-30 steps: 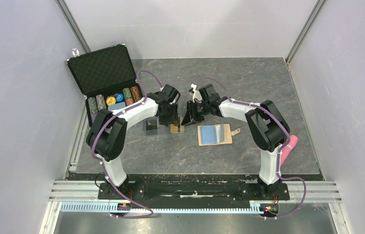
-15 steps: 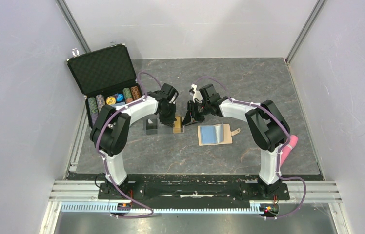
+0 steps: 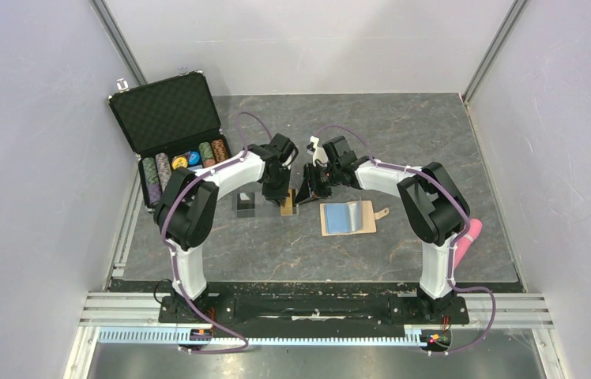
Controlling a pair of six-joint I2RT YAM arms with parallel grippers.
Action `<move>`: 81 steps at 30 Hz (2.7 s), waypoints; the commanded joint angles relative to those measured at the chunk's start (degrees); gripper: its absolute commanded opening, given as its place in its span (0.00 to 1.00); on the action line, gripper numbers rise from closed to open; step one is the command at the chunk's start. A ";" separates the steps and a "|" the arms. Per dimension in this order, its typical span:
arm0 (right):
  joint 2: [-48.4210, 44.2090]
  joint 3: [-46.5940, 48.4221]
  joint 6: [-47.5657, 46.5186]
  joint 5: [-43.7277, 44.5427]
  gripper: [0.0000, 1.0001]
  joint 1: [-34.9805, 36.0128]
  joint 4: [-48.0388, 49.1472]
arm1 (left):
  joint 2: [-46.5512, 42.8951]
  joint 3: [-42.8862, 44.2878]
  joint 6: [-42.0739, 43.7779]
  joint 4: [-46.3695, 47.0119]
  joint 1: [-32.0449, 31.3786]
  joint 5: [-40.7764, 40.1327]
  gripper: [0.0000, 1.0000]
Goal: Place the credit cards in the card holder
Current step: Pick up the credit card from the storage box, then insert the credit card into the card holder.
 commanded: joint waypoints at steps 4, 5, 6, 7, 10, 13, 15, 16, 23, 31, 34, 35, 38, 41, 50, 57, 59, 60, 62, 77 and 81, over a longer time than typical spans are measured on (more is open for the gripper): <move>-1.00 0.02 -0.68 -1.78 0.25 0.49 1.61 | 0.13 3.56 3.36 -1.19 -1.74 0.22 0.21; -1.06 0.05 -0.63 -1.78 0.25 0.54 1.57 | -0.15 3.69 3.20 -1.19 -1.82 0.38 0.20; -1.00 0.14 -0.69 -1.78 0.25 0.54 1.57 | -0.62 3.85 3.08 -1.10 -1.81 0.55 0.18; -1.00 0.14 -0.64 -1.78 0.25 0.54 1.57 | -0.97 4.08 2.96 -1.11 -1.84 0.78 0.18; -0.91 0.07 -0.63 -1.78 0.25 0.55 1.50 | -2.55 4.47 2.89 -1.10 -1.85 1.14 0.17; -0.89 0.05 -0.74 -1.78 0.25 0.48 1.39 | -3.62 4.58 2.51 -0.79 -1.83 2.36 0.17; -0.85 0.10 -0.75 -1.78 0.25 0.54 1.30 | -4.26 4.28 1.64 -0.22 -1.76 3.15 0.18; -0.88 0.05 -0.72 -1.71 0.25 0.52 1.31 | -4.75 3.98 1.27 0.22 -1.76 3.58 0.19; -0.99 -0.03 -0.82 -1.61 0.25 0.57 1.13 | -6.25 -0.12 -1.87 5.48 -0.49 8.16 0.21; -1.17 0.05 -0.90 -1.52 0.25 0.54 0.95 | -3.90 -2.01 -2.07 5.97 0.59 9.21 0.19; -1.34 0.10 -1.06 -1.37 0.25 0.51 0.87 | -3.46 -2.82 -2.09 5.93 0.79 8.27 0.12; -1.35 0.12 -1.09 -1.34 0.26 0.47 0.82 | -3.43 -3.16 -2.11 5.92 0.81 7.84 0.08; -1.84 0.14 -1.44 -1.01 0.28 0.47 0.68 | -3.97 -3.81 -2.03 5.99 0.80 7.29 0.02; -2.76 0.27 -1.98 -0.47 0.32 0.29 0.59 | -6.76 -4.22 -2.01 6.07 0.81 6.01 0.02; -11.25 -1.17 -5.13 1.96 0.75 -2.75 0.35 | -22.18 -4.28 0.74 2.52 0.81 -0.10 0.02; -22.80 -9.50 -8.08 -0.27 0.93 -9.71 0.49 | -31.56 -7.79 -0.05 8.07 0.79 8.88 0.02; -25.90 -12.15 -8.19 -2.80 0.94 -12.25 1.13 | -32.86 -9.75 -2.55 11.53 0.78 12.86 0.02; -27.76 -13.45 -7.90 -4.75 0.94 -13.61 2.15 | -33.32 -10.85 -4.30 13.82 0.81 15.00 0.02; -30.81 -16.49 -6.52 -8.12 0.93 -16.01 4.56 | -33.71 -13.93 -7.97 20.08 0.80 20.44 0.02; -37.55 -34.21 23.20 -25.71 0.68 -19.42 43.10 | -31.65 -26.82 -25.93 54.23 0.02 39.91 0.02; -35.85 -37.23 33.92 -25.87 0.59 -18.05 57.78 | -31.03 -27.47 -27.62 56.90 -0.11 40.97 0.02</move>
